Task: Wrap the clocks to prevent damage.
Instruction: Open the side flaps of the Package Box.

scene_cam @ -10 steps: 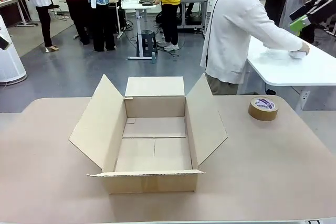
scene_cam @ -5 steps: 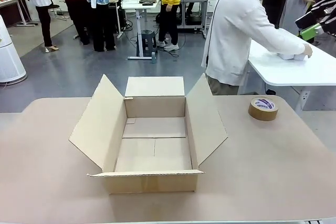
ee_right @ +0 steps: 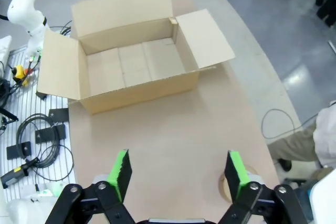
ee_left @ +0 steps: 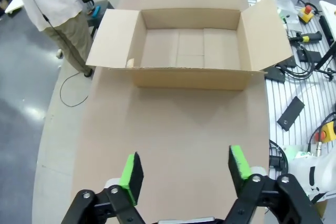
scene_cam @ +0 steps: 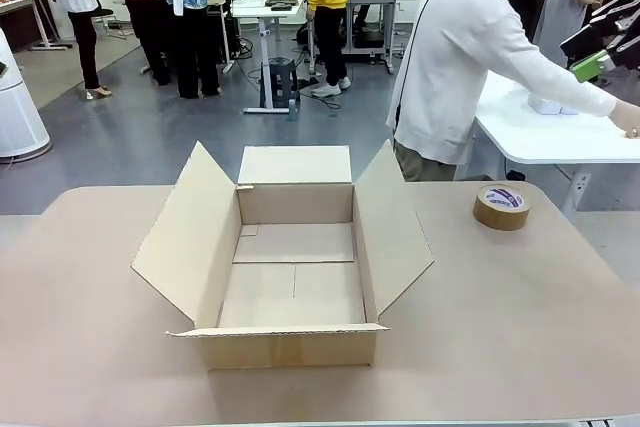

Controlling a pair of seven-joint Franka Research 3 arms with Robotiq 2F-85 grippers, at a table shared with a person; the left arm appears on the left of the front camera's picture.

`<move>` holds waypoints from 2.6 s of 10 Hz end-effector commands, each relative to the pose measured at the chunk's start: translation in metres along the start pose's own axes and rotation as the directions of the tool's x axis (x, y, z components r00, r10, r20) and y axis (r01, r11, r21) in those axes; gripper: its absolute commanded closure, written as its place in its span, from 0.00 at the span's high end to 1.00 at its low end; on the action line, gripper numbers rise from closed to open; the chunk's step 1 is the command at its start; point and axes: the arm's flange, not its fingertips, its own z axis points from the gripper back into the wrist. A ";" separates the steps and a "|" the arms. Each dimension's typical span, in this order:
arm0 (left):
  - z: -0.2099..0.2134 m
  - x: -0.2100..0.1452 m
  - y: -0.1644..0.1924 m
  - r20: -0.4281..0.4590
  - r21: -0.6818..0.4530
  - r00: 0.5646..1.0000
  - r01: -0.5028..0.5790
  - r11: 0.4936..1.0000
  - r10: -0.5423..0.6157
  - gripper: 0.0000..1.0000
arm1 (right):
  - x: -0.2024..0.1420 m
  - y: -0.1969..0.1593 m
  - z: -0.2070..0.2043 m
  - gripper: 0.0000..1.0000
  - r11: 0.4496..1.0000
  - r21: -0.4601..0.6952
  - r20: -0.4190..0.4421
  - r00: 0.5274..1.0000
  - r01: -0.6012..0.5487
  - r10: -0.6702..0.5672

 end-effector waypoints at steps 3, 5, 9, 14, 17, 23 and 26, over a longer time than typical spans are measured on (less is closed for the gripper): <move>-0.005 -0.006 -0.006 0.002 0.044 1.000 -0.003 0.999 0.002 0.00 | -0.005 -0.001 -0.008 0.00 1.000 -0.009 -0.009 1.000 -0.007 0.007; -0.005 -0.011 -0.009 -0.009 0.046 1.000 -0.003 0.999 0.004 0.05 | -0.006 -0.001 -0.008 0.07 1.000 -0.007 -0.018 1.000 -0.008 0.008; -0.002 -0.013 -0.009 -0.018 0.053 1.000 -0.002 0.999 0.003 0.00 | -0.003 0.001 -0.009 0.00 1.000 -0.017 -0.034 0.999 -0.009 0.009; -0.004 -0.013 -0.011 -0.045 0.069 0.999 -0.008 0.998 0.011 0.00 | -0.003 0.001 -0.009 0.00 1.000 -0.028 -0.043 0.999 -0.010 0.008; -0.025 0.065 -0.038 -0.243 0.158 0.943 -0.193 0.968 0.228 0.00 | 0.078 0.051 -0.055 0.00 0.934 -0.262 -0.171 0.940 0.244 -0.294; -0.141 0.232 -0.043 -0.531 0.244 0.508 -0.675 0.696 0.678 0.00 | 0.190 0.087 -0.199 0.00 0.508 -0.580 -0.266 0.442 0.636 -0.857; -0.202 0.225 -0.020 -0.498 0.376 0.388 -0.710 0.596 0.776 0.00 | 0.188 0.085 -0.229 0.00 0.464 -0.535 -0.295 0.359 0.706 -0.886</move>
